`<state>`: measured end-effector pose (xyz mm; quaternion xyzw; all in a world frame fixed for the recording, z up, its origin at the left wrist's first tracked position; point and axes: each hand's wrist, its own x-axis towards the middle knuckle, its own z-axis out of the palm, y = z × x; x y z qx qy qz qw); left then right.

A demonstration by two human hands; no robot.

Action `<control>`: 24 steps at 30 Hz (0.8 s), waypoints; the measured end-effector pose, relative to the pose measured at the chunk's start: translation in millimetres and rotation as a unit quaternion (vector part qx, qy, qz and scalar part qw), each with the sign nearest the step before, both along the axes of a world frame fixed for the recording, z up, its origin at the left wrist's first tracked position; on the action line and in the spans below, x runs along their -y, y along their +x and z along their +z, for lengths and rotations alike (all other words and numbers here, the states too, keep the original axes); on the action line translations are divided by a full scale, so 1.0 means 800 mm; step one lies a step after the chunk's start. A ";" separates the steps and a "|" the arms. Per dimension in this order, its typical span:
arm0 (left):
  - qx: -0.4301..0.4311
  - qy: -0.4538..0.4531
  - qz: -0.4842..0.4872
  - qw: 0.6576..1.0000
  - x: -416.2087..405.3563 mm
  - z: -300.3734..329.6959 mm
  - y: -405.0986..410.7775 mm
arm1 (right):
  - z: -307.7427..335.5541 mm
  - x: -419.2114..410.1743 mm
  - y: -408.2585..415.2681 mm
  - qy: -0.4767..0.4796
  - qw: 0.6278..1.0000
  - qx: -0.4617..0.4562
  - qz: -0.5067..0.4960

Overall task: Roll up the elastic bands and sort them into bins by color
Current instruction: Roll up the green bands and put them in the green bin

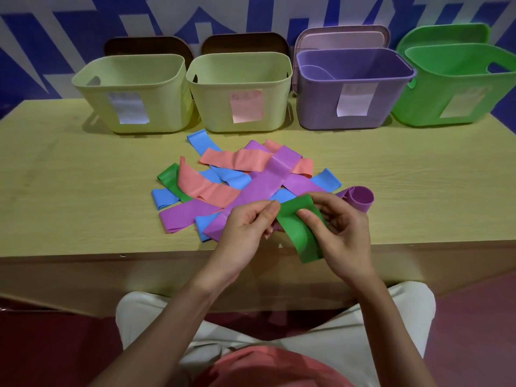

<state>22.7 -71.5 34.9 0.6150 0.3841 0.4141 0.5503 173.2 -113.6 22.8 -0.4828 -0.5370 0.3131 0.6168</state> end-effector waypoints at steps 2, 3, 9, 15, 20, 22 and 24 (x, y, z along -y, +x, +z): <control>-0.010 0.005 -0.002 1.000 0.000 0.000 0.001 | 0.002 0.000 0.002 -0.002 1.000 0.007 -0.002; -0.015 0.011 -0.002 1.000 0.001 0.001 0.002 | 0.003 0.000 0.003 -0.003 1.000 0.006 0.001; -0.031 0.057 0.014 0.998 0.005 0.010 0.000 | 0.003 -0.001 0.005 -0.020 1.000 -0.012 0.009; -0.062 0.099 0.057 0.991 0.006 0.001 0.000 | -0.002 -0.002 0.004 -0.035 0.999 -0.029 0.027; -0.065 0.079 0.056 0.993 0.004 0.002 -0.001 | -0.006 -0.001 0.009 -0.027 0.999 -0.014 0.045; -0.063 0.071 0.049 0.994 0.004 0.001 0.000 | -0.005 -0.001 0.010 -0.026 0.998 -0.004 0.054; -0.045 0.060 0.041 0.996 0.003 0.000 0.000 | -0.003 -0.002 0.008 -0.021 0.999 -0.001 0.048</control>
